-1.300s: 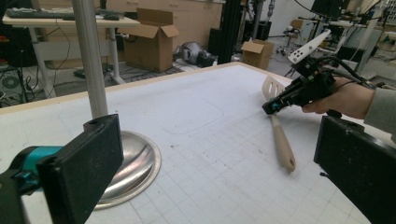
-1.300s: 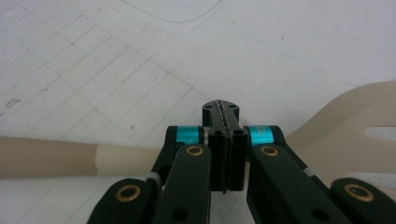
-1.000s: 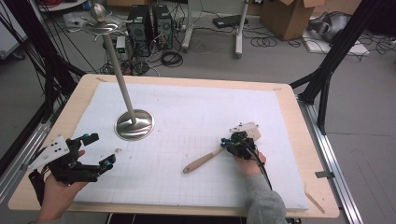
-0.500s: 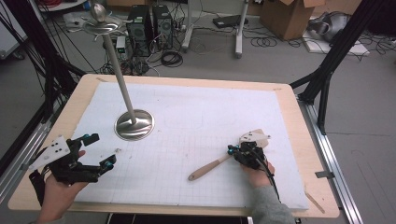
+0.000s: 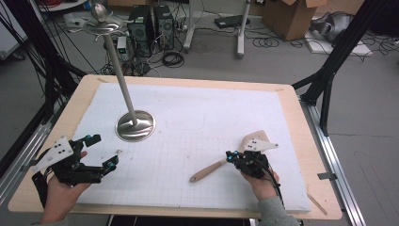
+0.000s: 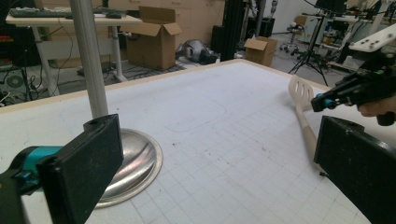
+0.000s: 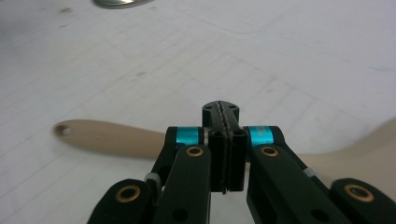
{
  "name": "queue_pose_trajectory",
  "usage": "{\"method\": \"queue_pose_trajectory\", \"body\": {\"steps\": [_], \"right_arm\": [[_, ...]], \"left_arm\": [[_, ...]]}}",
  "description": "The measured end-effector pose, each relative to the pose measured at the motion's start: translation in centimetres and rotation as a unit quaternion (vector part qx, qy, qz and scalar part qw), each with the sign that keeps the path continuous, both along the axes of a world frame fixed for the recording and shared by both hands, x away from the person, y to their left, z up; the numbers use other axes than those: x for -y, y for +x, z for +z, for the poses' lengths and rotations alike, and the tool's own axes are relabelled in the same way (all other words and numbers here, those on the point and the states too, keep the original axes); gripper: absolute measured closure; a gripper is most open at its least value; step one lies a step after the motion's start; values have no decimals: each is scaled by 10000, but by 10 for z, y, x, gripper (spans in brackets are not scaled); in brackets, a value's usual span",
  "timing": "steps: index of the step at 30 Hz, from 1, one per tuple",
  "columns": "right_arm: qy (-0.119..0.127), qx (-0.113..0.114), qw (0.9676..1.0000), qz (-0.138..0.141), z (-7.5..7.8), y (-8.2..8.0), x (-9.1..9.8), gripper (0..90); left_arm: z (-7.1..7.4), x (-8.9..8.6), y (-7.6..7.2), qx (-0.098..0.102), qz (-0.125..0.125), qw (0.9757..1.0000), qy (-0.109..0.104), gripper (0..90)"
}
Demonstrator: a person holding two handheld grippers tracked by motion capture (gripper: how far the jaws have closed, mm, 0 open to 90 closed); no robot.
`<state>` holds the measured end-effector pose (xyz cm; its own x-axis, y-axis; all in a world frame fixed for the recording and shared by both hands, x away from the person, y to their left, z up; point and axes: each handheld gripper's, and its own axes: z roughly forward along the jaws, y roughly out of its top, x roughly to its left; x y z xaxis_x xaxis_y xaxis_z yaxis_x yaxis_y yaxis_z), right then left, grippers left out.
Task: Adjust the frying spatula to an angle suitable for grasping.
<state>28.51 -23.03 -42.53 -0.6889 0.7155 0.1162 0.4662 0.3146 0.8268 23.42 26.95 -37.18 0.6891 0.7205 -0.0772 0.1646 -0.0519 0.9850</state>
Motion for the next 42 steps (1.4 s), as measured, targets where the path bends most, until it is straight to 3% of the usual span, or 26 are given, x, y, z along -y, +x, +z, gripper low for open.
{"method": "queue_pose_trajectory", "body": {"steps": [4, 11, 18, 27, 30, 34, 42], "right_arm": [[-89, 4, 9995, 305, -4, -16, -14, 900], [-182, -123, 9984, 519, -18, -29, -27, 900], [-258, -169, 9977, 603, -24, -31, -32, 900], [-616, -123, 9954, 728, -26, -31, -44, 900], [-617, -141, 9954, 714, -26, -29, -46, 900], [-354, -290, 9970, 619, -25, -24, -47, 900], [-473, -186, 9969, 592, -20, -18, -55, 900]], "left_arm": [[0, 0, -1, 2, 3, 10000, 0, 19], [0, -1, -1, 47, 60, 10000, -5, 19], [-2, -2, 0, -7, 82, 10000, 13, 19], [-3, -3, 0, -26, 82, 10000, 36, 19], [-3, -3, 1, -43, 85, 9999, 32, 19], [-4, -2, 1, -74, 66, 9999, 47, 19], [-4, -3, 2, -111, 64, 9999, 53, 19]]}}
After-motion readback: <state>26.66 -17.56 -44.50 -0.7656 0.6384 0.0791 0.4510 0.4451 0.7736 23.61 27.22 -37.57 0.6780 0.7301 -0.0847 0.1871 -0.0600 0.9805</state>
